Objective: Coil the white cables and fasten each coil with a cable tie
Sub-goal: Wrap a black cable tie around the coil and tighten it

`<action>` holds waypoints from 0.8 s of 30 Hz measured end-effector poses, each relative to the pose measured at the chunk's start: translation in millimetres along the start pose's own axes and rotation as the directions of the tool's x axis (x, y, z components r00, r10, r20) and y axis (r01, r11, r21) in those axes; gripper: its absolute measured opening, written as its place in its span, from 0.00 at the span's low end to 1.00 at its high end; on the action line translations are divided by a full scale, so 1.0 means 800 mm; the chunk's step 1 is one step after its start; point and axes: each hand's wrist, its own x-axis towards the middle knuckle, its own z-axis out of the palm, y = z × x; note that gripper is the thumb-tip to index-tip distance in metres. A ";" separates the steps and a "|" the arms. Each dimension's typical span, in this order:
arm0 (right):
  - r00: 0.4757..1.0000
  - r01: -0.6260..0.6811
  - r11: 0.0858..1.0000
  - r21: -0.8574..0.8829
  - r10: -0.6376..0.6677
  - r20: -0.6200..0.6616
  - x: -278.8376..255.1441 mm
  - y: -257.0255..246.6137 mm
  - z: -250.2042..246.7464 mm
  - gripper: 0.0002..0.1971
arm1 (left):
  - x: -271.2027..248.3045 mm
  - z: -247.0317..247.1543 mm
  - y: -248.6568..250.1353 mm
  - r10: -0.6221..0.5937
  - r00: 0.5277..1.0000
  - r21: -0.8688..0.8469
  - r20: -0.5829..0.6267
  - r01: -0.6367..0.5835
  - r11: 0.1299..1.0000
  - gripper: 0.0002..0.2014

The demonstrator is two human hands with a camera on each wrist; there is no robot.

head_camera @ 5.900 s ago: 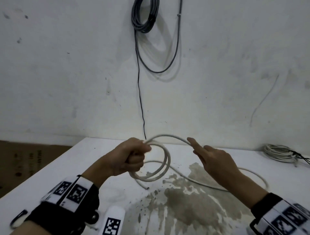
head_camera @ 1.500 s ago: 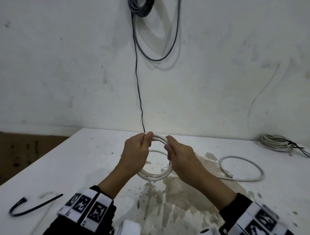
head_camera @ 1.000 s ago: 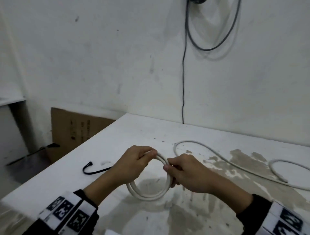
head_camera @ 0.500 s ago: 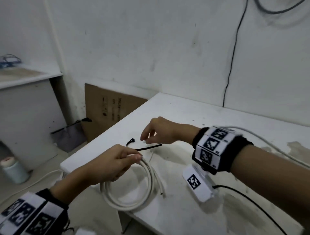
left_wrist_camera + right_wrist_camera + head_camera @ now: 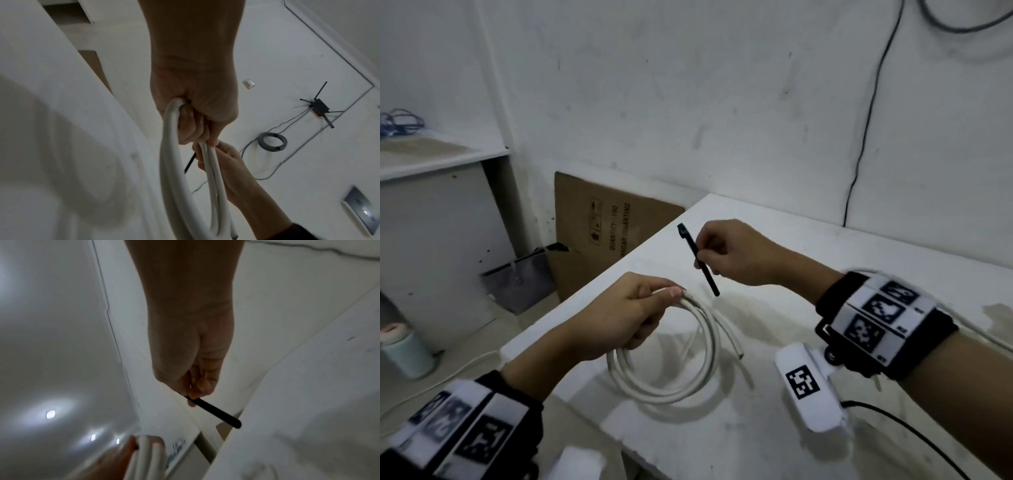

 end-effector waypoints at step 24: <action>0.693 -0.276 0.840 0.467 0.510 -0.509 -0.259 0.118 -0.137 0.19 | 0.136 0.309 0.098 0.368 0.930 -0.119 -0.004 -0.366 0.923 0.15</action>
